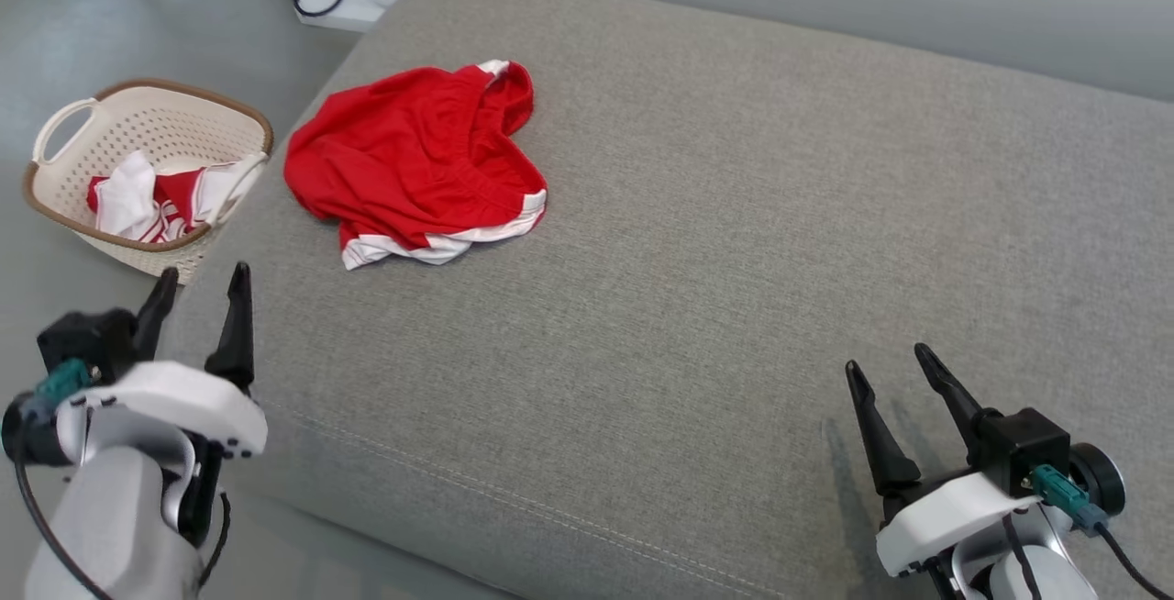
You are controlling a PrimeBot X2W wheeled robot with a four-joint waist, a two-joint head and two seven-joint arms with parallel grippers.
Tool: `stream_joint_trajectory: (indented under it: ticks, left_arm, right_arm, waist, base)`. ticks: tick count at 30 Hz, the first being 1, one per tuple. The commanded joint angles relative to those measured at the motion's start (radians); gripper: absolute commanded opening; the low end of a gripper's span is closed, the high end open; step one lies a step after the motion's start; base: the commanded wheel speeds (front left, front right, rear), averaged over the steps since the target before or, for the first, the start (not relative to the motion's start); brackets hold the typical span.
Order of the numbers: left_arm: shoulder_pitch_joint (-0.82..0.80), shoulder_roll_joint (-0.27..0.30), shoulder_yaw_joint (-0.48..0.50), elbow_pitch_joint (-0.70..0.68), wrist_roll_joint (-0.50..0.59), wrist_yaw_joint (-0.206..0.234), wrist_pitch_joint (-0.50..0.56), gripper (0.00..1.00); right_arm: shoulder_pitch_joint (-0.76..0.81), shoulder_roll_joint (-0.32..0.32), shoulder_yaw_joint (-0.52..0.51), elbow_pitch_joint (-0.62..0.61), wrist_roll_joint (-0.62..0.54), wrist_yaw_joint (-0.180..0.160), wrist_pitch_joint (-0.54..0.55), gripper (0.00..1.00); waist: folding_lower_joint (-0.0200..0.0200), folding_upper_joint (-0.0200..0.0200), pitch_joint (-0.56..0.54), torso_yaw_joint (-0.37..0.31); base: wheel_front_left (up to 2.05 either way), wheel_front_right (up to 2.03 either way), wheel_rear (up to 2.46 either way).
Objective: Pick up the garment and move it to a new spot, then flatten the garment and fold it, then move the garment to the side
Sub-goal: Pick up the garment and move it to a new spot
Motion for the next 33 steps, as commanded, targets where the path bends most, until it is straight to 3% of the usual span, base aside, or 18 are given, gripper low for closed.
stream_joint_trajectory:
  ticks: [1,9,12,15,23,32,33]
  left_arm:
    - [-0.084,0.054,-0.002,0.005,-0.031,-0.007,0.009,1.00]
    - [-0.286,0.165,-0.139,0.150,-0.241,-0.007,0.095,1.00]
    - [-0.351,0.196,-0.127,0.239,-0.356,-0.007,0.133,1.00]
    - [-0.386,0.228,-0.126,0.293,-0.400,-0.007,0.140,1.00]
    - [-0.438,0.279,-0.123,0.411,-0.431,-0.005,0.144,1.00]
    - [-0.490,0.293,-0.100,0.531,-0.441,0.082,0.107,1.00]
    - [-0.493,0.289,-0.095,0.539,-0.447,0.081,0.101,0.40]
  right_arm:
    - [-0.035,-0.009,0.023,-0.037,-0.008,0.000,-0.003,1.00]
    - [-0.092,-0.031,0.052,-0.088,-0.019,0.000,0.024,1.00]
    - [-0.114,-0.044,0.062,-0.109,-0.023,0.000,0.040,1.00]
    - [-0.131,-0.049,0.064,-0.130,-0.029,0.000,0.050,1.00]
    - [-0.154,-0.058,0.058,-0.169,-0.035,0.000,0.067,1.00]
    - [-0.171,-0.063,0.046,-0.193,-0.031,0.000,0.071,1.00]
    - [-0.172,-0.062,0.043,-0.192,-0.030,0.000,0.070,1.00]
  waist:
    - [0.0000,0.0000,0.050,-0.046]
    - [0.0000,0.0000,0.163,-0.145]
    - [0.0000,0.0000,0.212,-0.194]
    - [0.0000,0.0000,0.250,-0.232]
    - [0.0000,0.0000,0.319,-0.306]
    - [0.0000,0.0000,0.369,-0.360]
    - [0.0000,0.0000,0.368,-0.362]
  base:
    - [0.00,0.00,0.00]
    - [0.00,0.00,0.00]
    - [0.00,0.00,0.00]
    - [0.00,0.00,0.00]
    - [0.00,0.00,0.00]
    - [0.00,0.00,0.00]
    - [0.00,0.00,0.00]
